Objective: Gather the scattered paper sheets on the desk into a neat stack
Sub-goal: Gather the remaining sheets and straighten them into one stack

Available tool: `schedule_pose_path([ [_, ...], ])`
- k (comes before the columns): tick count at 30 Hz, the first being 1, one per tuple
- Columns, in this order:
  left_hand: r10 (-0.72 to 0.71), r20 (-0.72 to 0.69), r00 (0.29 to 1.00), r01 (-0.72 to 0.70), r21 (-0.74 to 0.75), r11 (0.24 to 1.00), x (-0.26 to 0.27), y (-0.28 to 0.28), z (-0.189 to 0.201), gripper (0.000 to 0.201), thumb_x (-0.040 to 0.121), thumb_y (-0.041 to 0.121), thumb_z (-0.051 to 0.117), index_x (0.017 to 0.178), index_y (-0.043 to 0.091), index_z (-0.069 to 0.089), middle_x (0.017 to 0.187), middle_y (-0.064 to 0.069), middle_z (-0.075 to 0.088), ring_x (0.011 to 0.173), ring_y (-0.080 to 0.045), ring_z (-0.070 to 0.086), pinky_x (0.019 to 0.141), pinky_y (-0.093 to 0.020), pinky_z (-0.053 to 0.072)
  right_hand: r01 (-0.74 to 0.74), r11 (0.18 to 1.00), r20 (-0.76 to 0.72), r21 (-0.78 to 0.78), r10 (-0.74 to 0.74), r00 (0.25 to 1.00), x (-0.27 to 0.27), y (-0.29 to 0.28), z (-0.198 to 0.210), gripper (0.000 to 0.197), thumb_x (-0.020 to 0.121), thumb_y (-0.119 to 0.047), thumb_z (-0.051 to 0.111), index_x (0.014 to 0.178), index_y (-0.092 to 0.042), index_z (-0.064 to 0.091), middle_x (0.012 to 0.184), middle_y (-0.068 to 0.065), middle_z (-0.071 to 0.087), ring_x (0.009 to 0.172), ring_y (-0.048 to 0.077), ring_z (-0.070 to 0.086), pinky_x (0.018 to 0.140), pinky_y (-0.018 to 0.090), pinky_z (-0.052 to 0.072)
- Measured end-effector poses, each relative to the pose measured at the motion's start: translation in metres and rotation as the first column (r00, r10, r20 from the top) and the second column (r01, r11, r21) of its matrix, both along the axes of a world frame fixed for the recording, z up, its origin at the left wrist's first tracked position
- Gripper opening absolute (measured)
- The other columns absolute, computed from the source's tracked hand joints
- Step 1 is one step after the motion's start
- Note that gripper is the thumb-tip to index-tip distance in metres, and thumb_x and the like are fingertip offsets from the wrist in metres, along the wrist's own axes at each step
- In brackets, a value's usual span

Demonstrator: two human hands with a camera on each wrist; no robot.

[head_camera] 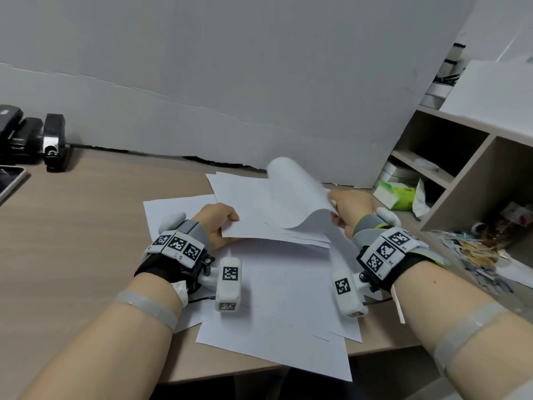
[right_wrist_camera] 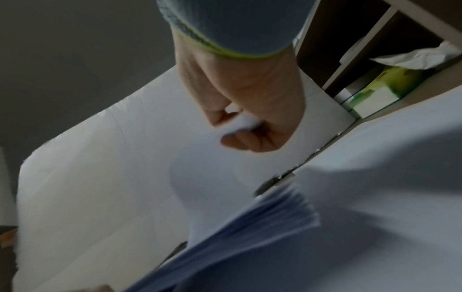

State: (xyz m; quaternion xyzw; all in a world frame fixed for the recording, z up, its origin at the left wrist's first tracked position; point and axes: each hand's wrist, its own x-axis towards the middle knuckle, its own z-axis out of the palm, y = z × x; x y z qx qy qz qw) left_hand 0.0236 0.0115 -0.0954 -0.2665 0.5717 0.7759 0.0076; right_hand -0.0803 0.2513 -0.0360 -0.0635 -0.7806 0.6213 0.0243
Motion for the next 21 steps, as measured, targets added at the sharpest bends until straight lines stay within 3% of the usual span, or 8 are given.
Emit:
schedule_pose_path([
  [2,0.009,-0.005,1.000,-0.009,0.002,1.000,0.000,0.000,0.000,0.019,0.084,-0.004,0.054,0.103,-0.003,0.057,0.110,-0.022,0.056,0.092,-0.042,0.063,0.063,-0.050,0.060,0.025,0.996,0.034,0.084,-0.028,0.999,-0.004,0.012,-0.006,0.032,0.081,0.004,0.062,0.073,-0.023,0.046,0.070,0.010,0.041,0.060,0.023,0.035,0.042,0.020,0.032],
  [4,0.009,0.002,1.000,-0.009,-0.011,1.000,0.000,-0.001,-0.001,0.018,0.084,-0.003,0.054,0.102,-0.001,0.057,0.108,-0.020,0.056,0.090,-0.040,0.062,0.071,-0.055,0.059,-0.026,0.984,0.113,0.177,0.006,0.994,-0.005,0.023,-0.012,0.032,0.080,0.008,0.066,0.089,-0.016,0.048,0.070,0.011,0.045,0.054,0.022,0.037,0.046,0.025,0.034],
  [8,0.005,-0.001,1.000,-0.005,0.007,1.000,0.000,0.003,-0.002,0.015,0.086,-0.005,0.051,0.100,-0.001,0.056,0.103,-0.022,0.060,0.083,-0.038,0.065,0.065,-0.048,0.060,-0.168,0.940,0.225,0.295,0.103,0.969,0.001,0.034,-0.018,0.024,0.079,0.009,0.071,0.068,-0.001,0.051,0.071,0.017,0.055,0.069,0.029,0.048,0.070,0.037,0.040],
  [10,-0.004,-0.007,1.000,0.004,0.020,1.000,0.000,0.005,-0.002,0.016,0.087,-0.005,0.050,0.101,-0.002,0.055,0.102,-0.023,0.062,0.080,-0.038,0.066,0.063,-0.045,0.060,-0.184,0.937,0.205,0.297,0.126,0.971,0.003,0.033,-0.020,0.022,0.079,0.009,0.071,0.087,0.008,0.051,0.078,0.019,0.057,0.075,0.031,0.050,0.072,0.038,0.042],
  [12,0.009,-0.019,1.000,-0.008,0.046,0.999,0.000,0.006,-0.002,0.016,0.087,-0.006,0.049,0.101,-0.002,0.054,0.100,-0.022,0.061,0.077,-0.037,0.065,0.058,-0.044,0.060,-0.221,0.943,0.191,0.250,0.175,0.966,0.003,0.027,-0.024,0.056,0.079,0.008,0.074,0.122,0.014,0.040,0.091,0.020,0.060,0.075,0.030,0.056,0.068,0.036,0.049],
  [15,0.051,-0.076,0.996,-0.035,0.196,0.980,-0.002,0.008,-0.002,0.011,0.096,0.001,0.044,0.104,0.002,0.052,0.100,-0.017,0.062,0.081,-0.036,0.066,0.050,-0.045,0.058,-0.335,0.914,0.119,0.230,0.315,0.942,0.003,0.018,-0.030,0.089,0.077,0.000,0.079,0.150,-0.009,0.029,0.130,0.016,0.056,0.099,0.029,0.066,0.080,0.037,0.058],
  [18,0.034,-0.127,0.991,0.005,0.290,0.957,-0.002,0.011,-0.002,0.026,0.101,0.027,0.051,0.120,0.009,0.056,0.117,-0.013,0.066,0.095,-0.036,0.069,0.058,-0.048,0.059,-0.397,0.849,0.022,0.349,0.416,0.909,0.007,0.008,-0.033,0.083,0.078,-0.005,0.080,0.148,-0.015,0.036,0.132,0.008,0.055,0.104,0.026,0.065,0.087,0.037,0.057],
  [21,-0.040,-0.107,0.993,0.061,0.198,0.978,0.001,0.011,-0.001,0.020,0.096,0.019,0.062,0.112,0.006,0.061,0.108,-0.016,0.070,0.085,-0.034,0.071,0.056,-0.043,0.059,-0.380,0.828,-0.045,0.413,0.435,0.899,0.008,-0.002,-0.033,0.076,0.077,-0.006,0.079,0.144,-0.016,0.043,0.129,0.003,0.057,0.095,0.018,0.061,0.084,0.035,0.057],
])
